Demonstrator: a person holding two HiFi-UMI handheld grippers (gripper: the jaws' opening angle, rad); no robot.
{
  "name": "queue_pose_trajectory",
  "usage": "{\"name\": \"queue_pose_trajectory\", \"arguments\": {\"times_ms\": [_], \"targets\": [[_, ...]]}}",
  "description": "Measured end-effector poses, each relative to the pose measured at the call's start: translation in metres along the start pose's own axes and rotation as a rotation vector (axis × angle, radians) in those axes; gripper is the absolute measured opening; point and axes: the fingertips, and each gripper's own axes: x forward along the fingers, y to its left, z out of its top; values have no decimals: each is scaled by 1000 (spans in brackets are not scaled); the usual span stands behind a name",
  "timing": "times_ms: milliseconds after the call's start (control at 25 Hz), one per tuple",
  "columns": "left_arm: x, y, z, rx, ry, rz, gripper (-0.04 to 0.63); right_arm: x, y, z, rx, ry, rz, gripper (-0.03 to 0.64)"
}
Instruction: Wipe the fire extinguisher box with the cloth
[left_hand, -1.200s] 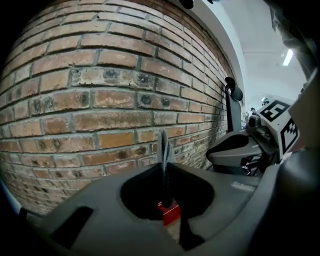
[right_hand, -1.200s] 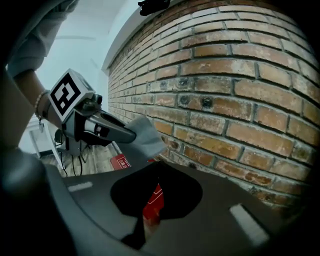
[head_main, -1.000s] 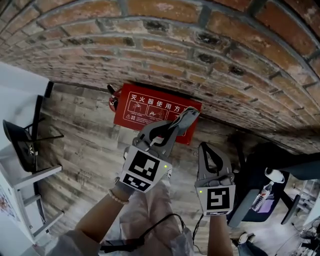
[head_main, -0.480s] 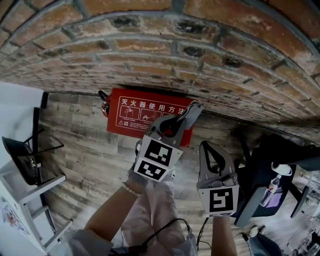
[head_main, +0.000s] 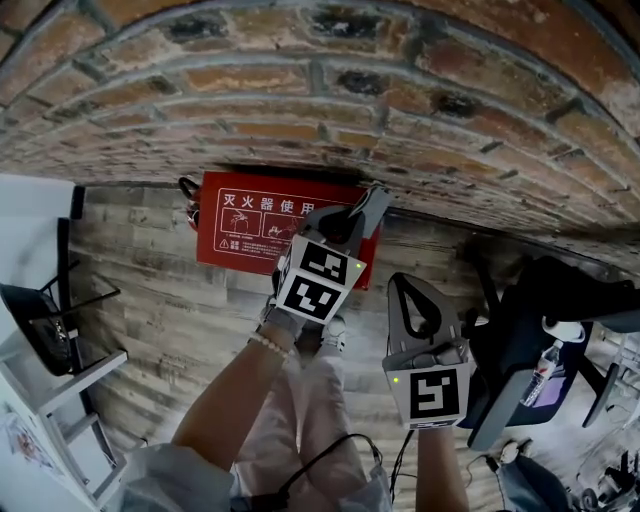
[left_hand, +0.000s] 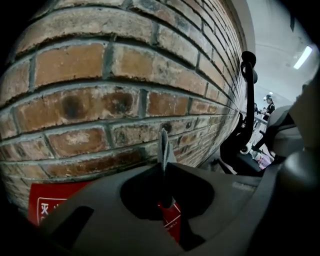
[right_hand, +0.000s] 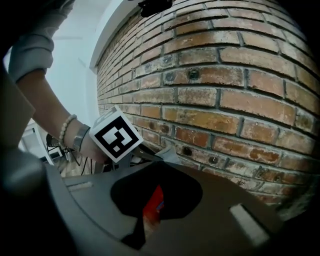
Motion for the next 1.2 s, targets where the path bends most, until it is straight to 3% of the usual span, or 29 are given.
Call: {"name": "queue_pose_trajectory", "arguments": {"times_ms": [520, 1200], "targets": [[38, 17, -30, 51, 109, 65, 12, 1, -3, -20, 9, 40, 0, 9], [40, 19, -31, 82, 113, 80, 12, 4, 4, -25, 16, 59, 8, 9]]}}
